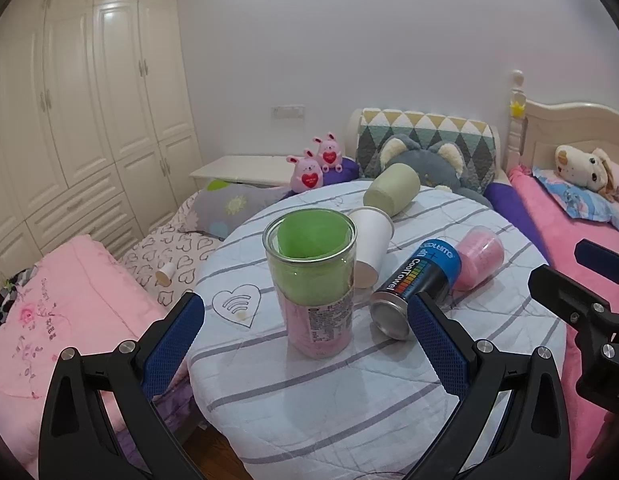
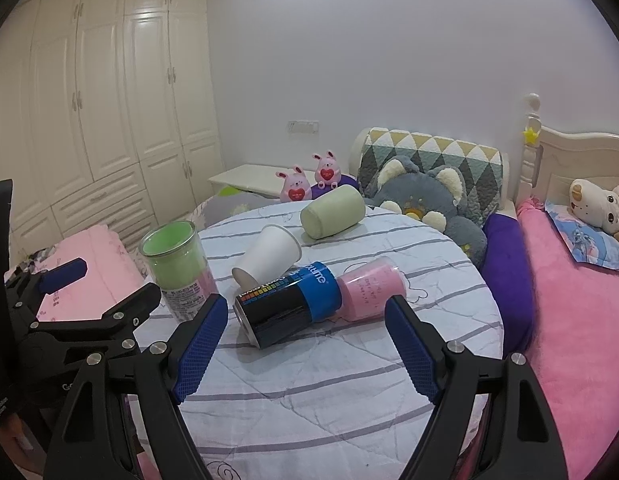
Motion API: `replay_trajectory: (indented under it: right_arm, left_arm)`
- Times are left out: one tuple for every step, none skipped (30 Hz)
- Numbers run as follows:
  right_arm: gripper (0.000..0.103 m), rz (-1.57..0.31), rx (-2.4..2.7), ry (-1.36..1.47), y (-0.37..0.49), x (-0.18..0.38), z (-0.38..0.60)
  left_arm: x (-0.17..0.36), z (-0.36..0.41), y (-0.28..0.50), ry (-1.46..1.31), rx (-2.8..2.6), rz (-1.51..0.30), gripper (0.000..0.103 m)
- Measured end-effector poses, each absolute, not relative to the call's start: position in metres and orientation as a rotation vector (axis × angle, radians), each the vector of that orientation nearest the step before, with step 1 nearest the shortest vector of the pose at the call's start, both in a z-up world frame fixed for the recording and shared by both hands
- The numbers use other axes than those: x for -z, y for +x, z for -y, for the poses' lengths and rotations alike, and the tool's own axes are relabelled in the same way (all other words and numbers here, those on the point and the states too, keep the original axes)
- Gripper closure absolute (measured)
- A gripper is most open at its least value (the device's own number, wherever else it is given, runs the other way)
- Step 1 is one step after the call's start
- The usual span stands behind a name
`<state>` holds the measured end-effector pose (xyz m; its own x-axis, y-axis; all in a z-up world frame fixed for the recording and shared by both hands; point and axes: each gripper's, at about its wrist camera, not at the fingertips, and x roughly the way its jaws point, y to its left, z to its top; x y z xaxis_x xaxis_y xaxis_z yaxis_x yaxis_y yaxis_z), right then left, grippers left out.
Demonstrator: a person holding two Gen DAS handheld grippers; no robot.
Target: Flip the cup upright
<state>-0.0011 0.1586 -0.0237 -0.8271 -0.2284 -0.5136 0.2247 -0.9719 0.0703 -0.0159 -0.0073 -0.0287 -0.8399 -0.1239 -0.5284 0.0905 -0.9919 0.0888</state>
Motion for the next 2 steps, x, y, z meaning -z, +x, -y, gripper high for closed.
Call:
replay_trajectory:
  right_arm:
    - [0.021,0.007,2.793,0.79,-0.0025,0.0241,-0.1572]
    - [0.021,0.005,2.791,0.792,-0.0036,0.0245,-0.1558]
  left_arm:
    - [0.029,0.0088,-0.0172,0.843,2.91,0.089,0.0]
    - [0.0296,0.0101,-0.0184,0.847,2.913,0.087,0.0]
